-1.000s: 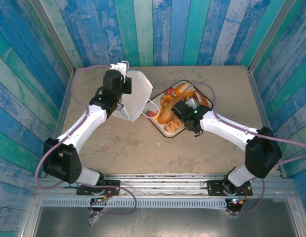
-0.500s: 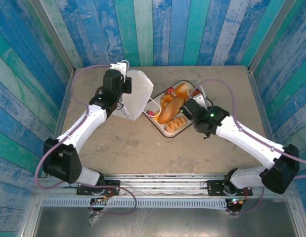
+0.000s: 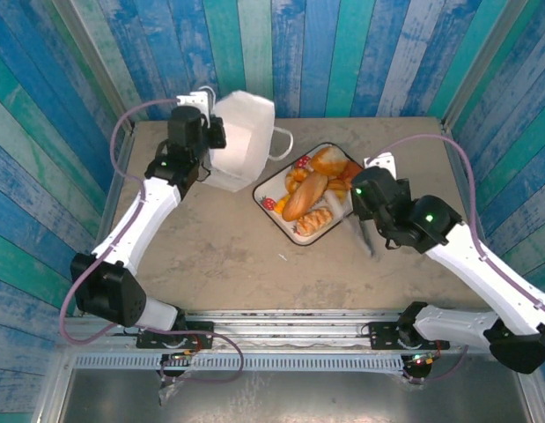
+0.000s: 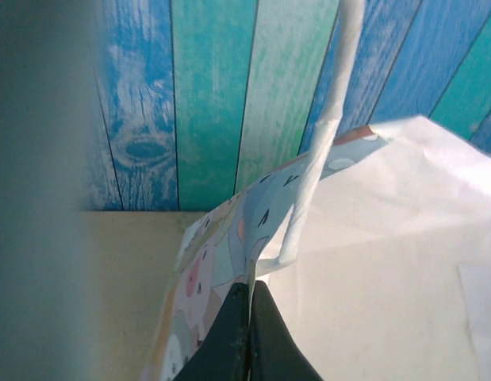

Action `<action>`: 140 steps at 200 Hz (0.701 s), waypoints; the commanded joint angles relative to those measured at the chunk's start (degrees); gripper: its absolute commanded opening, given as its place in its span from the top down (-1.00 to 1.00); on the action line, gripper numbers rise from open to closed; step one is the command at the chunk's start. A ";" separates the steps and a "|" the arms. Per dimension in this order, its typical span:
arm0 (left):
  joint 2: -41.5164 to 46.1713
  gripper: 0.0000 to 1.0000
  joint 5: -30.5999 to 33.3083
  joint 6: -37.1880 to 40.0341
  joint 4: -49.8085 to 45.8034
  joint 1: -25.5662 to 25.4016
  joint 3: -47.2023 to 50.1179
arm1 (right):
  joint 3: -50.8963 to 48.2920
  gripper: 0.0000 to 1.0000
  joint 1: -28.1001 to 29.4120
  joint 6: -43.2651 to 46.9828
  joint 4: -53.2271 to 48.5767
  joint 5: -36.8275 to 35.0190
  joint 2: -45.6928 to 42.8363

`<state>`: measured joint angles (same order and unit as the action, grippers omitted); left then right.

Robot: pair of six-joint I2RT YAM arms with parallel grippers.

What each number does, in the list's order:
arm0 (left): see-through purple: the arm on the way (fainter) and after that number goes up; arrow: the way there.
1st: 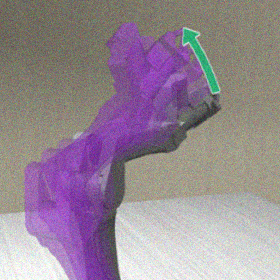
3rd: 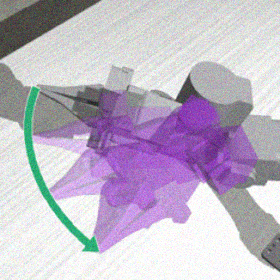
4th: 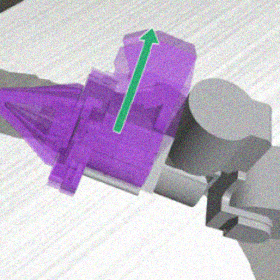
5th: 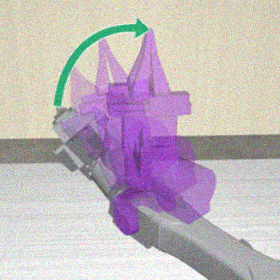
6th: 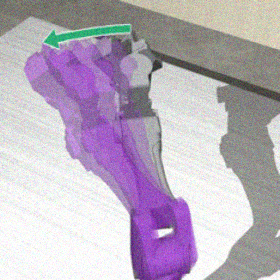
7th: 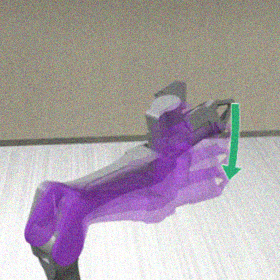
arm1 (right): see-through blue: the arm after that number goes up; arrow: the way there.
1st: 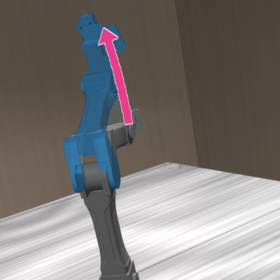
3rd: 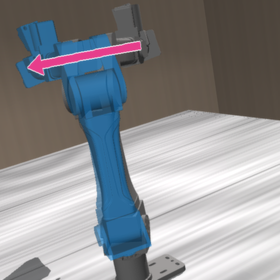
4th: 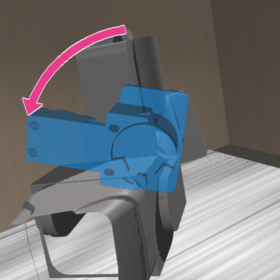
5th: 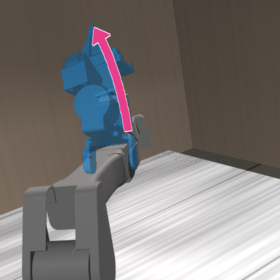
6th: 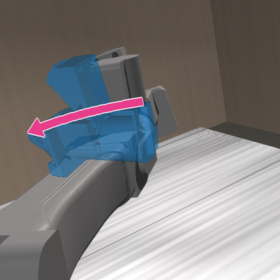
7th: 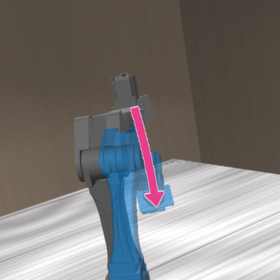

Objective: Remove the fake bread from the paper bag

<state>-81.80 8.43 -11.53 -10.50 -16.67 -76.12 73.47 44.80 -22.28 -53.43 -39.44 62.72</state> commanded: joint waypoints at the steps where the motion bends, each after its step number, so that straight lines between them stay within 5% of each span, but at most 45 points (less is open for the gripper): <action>1: 0.68 1.00 -3.10 -5.80 -2.53 2.13 -2.26 | 1.31 -0.57 0.19 -1.43 1.88 0.59 -2.49; 78: -2.28 1.00 -14.59 -20.20 4.16 11.33 -0.29 | -1.13 -0.59 -2.40 -3.35 0.96 2.84 -2.25; 107: -5.56 1.00 -22.57 -27.59 8.61 14.65 -0.94 | -5.65 -0.62 -7.46 -4.77 1.62 6.11 -2.09; 140: -10.12 1.00 -24.43 -30.97 7.46 15.99 -4.36 | -10.54 -0.63 -14.00 -6.02 4.07 13.00 -1.55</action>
<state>-87.57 -11.55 -37.67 -4.43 -1.28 -77.45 65.63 34.02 -26.26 -51.05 -31.86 60.95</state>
